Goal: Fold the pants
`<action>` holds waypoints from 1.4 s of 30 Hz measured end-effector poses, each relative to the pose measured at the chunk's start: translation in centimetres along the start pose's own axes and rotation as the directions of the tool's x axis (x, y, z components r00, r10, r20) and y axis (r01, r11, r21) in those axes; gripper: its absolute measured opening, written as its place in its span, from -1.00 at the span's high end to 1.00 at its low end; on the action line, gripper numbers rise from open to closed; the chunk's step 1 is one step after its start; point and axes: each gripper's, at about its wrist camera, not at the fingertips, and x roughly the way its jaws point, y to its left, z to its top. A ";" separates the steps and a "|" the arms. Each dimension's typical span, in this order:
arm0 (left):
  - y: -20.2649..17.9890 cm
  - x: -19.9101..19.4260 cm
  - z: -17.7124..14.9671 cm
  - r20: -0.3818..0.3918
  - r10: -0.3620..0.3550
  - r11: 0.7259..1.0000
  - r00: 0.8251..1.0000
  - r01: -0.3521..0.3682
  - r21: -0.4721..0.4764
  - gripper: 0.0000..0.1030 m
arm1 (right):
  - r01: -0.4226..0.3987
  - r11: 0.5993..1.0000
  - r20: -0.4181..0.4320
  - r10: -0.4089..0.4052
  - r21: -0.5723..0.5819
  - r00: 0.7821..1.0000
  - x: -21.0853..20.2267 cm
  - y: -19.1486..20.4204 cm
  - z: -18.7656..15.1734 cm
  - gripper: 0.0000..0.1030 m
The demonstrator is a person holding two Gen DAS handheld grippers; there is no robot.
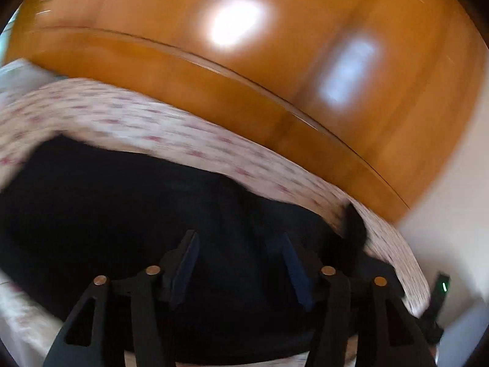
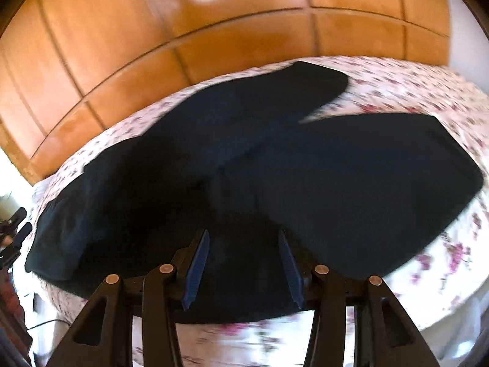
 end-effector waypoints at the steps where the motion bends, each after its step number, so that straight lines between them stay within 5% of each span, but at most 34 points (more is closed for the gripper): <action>1: -1.7 1.1 -0.2 -0.021 -0.027 0.999 0.999 0.028 0.041 -0.16 | 0.010 1.000 0.002 -0.010 0.005 1.000 -0.2 -0.4 0.1 0.07; 6: -9.8 6.8 -1.7 -0.164 -0.105 0.958 0.981 0.144 0.247 -0.23 | 0.005 0.998 -0.009 -0.004 0.063 1.000 0.4 -1.3 0.3 0.07; 11: -14.4 10.4 -3.7 -0.166 -0.014 0.869 0.986 0.094 0.486 -0.20 | -0.011 0.997 -0.014 0.012 0.079 1.000 0.8 -1.8 0.9 0.06; 14: -15.4 11.8 -5.2 -0.183 0.009 0.812 0.983 0.100 0.575 0.71 | -0.018 0.996 -0.011 0.019 0.087 1.000 0.7 -2.5 0.6 0.07; 18: -16.4 10.9 -7.8 -0.199 -0.042 0.716 0.979 0.169 0.678 0.78 | -0.012 0.994 0.013 0.011 0.107 1.000 0.5 -3.1 1.1 0.07; 21: -16.7 10.7 -9.5 -0.248 -0.058 0.672 0.967 0.222 0.707 0.77 | -0.006 0.990 0.083 -0.006 0.142 0.997 -0.5 -4.1 1.8 0.07; 27: -15.8 10.8 -10.6 -0.369 -0.146 0.703 0.918 0.359 0.614 0.78 | -0.011 0.988 0.186 -0.019 0.155 0.982 -1.9 -5.0 5.4 0.06; 29: -15.7 10.9 -10.7 -0.373 -0.143 0.707 0.917 0.358 0.610 0.77 | -0.031 0.990 0.202 0.002 0.140 0.979 -1.8 -4.6 6.9 -0.06; 31: -15.4 11.1 -10.7 -0.377 -0.151 0.720 0.914 0.363 0.592 0.72 | -0.043 0.990 0.198 0.015 0.135 0.980 -0.7 -4.7 8.8 -0.42; 42: -14.9 10.8 -11.2 -0.341 -0.152 0.769 0.928 0.327 0.549 0.72 | -0.108 0.939 0.147 0.062 0.326 0.987 5.2 -7.2 16.3 -0.41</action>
